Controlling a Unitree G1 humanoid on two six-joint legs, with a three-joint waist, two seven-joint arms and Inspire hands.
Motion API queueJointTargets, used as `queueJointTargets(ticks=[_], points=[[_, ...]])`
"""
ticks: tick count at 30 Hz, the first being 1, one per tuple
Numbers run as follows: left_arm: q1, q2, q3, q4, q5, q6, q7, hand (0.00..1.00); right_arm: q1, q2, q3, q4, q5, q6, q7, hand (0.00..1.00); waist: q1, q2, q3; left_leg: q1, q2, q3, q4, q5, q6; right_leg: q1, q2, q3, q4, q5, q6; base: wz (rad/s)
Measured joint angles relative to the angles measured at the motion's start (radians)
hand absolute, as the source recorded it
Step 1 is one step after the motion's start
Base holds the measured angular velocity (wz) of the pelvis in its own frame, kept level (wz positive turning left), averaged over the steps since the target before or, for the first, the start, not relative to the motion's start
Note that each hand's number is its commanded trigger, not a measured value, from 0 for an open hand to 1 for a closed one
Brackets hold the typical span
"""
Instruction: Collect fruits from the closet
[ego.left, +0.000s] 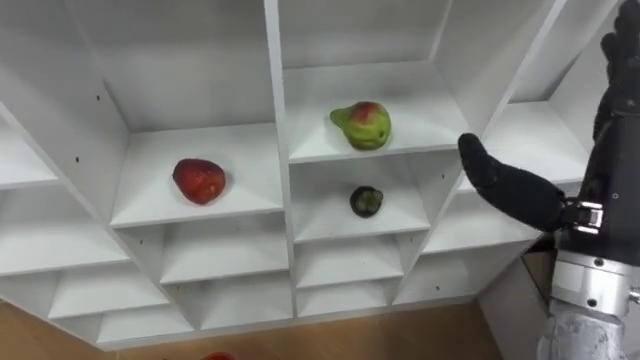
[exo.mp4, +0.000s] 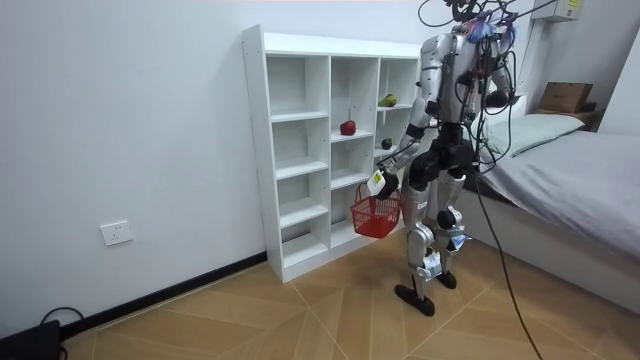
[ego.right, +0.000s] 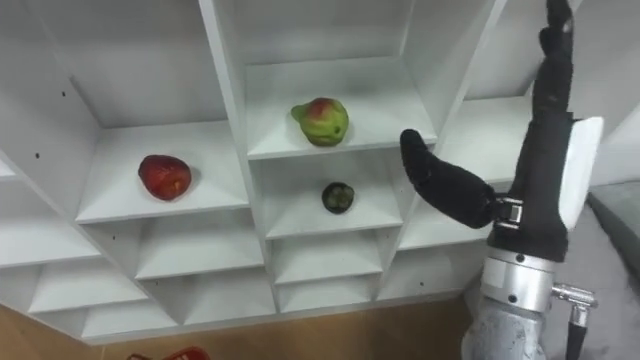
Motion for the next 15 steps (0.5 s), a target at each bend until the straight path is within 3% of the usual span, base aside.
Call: queueJointTargets(ticks=[15], points=[[-0.007,0.003,-0.017,0.004,-0.002,0.0,-0.015,1.0,0.0,0.0,0.069,-0.016,-0.033,0.007,0.091,0.0,0.027,-0.001,-0.0006,0.001,0.001,-0.002,0.0,0.0,-0.001,0.006,0.001,-0.002,-0.003,0.001,0.0,0.0]])
